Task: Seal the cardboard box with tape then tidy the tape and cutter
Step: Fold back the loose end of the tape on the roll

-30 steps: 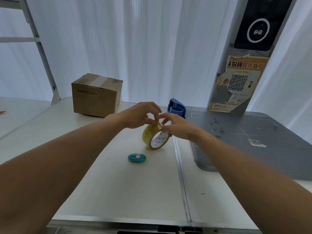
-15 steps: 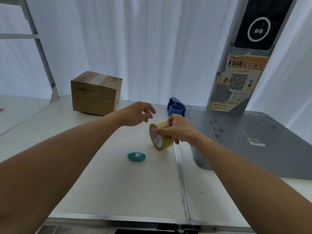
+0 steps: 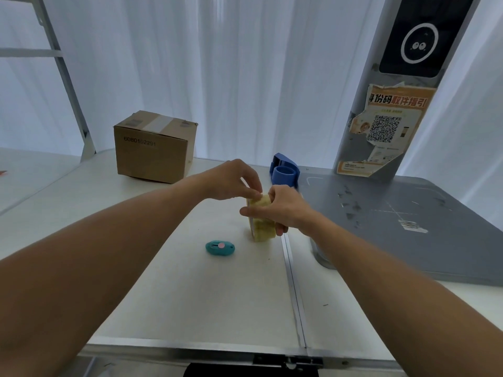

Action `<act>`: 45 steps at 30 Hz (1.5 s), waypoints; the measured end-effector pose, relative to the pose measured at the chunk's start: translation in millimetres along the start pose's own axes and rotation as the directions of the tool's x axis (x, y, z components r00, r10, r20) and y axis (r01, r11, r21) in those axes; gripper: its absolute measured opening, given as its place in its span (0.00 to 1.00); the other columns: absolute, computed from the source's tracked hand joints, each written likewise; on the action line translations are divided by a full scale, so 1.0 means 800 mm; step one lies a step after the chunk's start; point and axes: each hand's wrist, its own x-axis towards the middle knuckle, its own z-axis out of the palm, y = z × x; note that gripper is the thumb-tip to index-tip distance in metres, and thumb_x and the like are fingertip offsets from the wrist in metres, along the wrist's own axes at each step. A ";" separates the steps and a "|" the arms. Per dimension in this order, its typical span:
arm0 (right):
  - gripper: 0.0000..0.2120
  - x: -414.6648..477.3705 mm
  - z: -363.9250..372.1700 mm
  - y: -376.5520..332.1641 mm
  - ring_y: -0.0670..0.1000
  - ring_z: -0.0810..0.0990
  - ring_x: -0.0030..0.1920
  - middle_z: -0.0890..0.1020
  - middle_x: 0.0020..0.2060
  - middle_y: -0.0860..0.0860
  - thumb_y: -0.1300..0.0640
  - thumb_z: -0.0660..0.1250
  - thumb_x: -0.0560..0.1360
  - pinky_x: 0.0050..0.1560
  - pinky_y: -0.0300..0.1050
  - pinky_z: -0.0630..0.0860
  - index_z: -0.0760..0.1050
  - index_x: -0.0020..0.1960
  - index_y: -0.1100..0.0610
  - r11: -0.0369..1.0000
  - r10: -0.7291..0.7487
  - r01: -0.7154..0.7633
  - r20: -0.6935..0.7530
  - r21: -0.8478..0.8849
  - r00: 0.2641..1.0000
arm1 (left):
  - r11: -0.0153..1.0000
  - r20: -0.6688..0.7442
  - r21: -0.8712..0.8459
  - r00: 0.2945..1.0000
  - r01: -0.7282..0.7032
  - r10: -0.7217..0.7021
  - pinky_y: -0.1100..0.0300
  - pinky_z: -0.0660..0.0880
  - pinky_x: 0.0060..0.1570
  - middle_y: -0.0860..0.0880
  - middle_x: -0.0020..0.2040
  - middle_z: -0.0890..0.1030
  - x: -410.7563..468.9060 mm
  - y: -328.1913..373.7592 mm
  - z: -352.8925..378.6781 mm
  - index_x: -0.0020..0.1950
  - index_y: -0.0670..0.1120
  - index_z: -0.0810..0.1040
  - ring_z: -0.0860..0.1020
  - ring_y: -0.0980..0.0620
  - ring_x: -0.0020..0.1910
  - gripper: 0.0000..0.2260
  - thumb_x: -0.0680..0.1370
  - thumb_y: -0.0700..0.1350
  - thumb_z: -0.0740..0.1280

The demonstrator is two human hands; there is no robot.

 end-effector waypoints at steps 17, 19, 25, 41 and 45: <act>0.36 -0.002 0.002 0.007 0.51 0.82 0.33 0.79 0.50 0.54 0.34 0.74 0.64 0.35 0.41 0.82 0.70 0.62 0.55 0.997 0.073 -0.079 0.175 0.024 0.982 | 0.937 0.082 0.348 0.996 0.009 -0.040 0.65 0.73 0.40 0.49 0.44 0.79 0.025 0.027 -0.004 0.48 0.43 0.79 0.78 0.50 0.43 0.03 0.78 0.42 0.69; 0.37 -0.005 0.001 0.010 0.52 0.83 0.34 0.78 0.51 0.54 0.35 0.75 0.64 0.36 0.42 0.83 0.69 0.63 0.55 0.997 0.063 -0.072 0.195 0.038 0.979 | 0.946 0.096 0.325 0.994 0.019 -0.053 0.60 0.77 0.43 0.47 0.45 0.81 0.026 0.029 -0.009 0.48 0.41 0.78 0.80 0.49 0.43 0.04 0.77 0.42 0.70; 0.36 -0.012 0.004 0.017 0.52 0.83 0.35 0.79 0.51 0.54 0.36 0.74 0.65 0.37 0.43 0.83 0.69 0.64 0.55 0.996 0.034 -0.049 0.206 0.071 0.978 | 0.985 0.093 0.160 0.992 0.069 -0.085 0.57 0.81 0.44 0.45 0.50 0.84 0.027 0.022 -0.007 0.51 0.39 0.76 0.83 0.51 0.41 0.04 0.80 0.39 0.65; 0.08 -0.007 -0.051 0.032 0.53 0.84 0.47 0.84 0.49 0.56 0.62 0.67 0.78 0.45 0.43 0.81 0.77 0.57 0.58 0.923 -0.074 0.036 0.085 0.382 0.994 | 0.993 0.250 0.118 0.968 -0.026 -0.004 0.52 0.82 0.49 0.48 0.49 0.83 0.033 0.039 -0.014 0.51 0.40 0.74 0.83 0.53 0.46 0.05 0.81 0.41 0.63; 0.05 -0.006 -0.038 0.041 0.54 0.84 0.47 0.83 0.48 0.57 0.62 0.67 0.78 0.48 0.45 0.83 0.80 0.52 0.59 0.860 -0.052 0.022 0.044 0.509 0.998 | 0.997 0.235 0.082 0.972 -0.013 -0.006 0.55 0.82 0.48 0.47 0.51 0.84 0.030 0.037 -0.014 0.47 0.44 0.73 0.84 0.51 0.48 0.04 0.81 0.40 0.63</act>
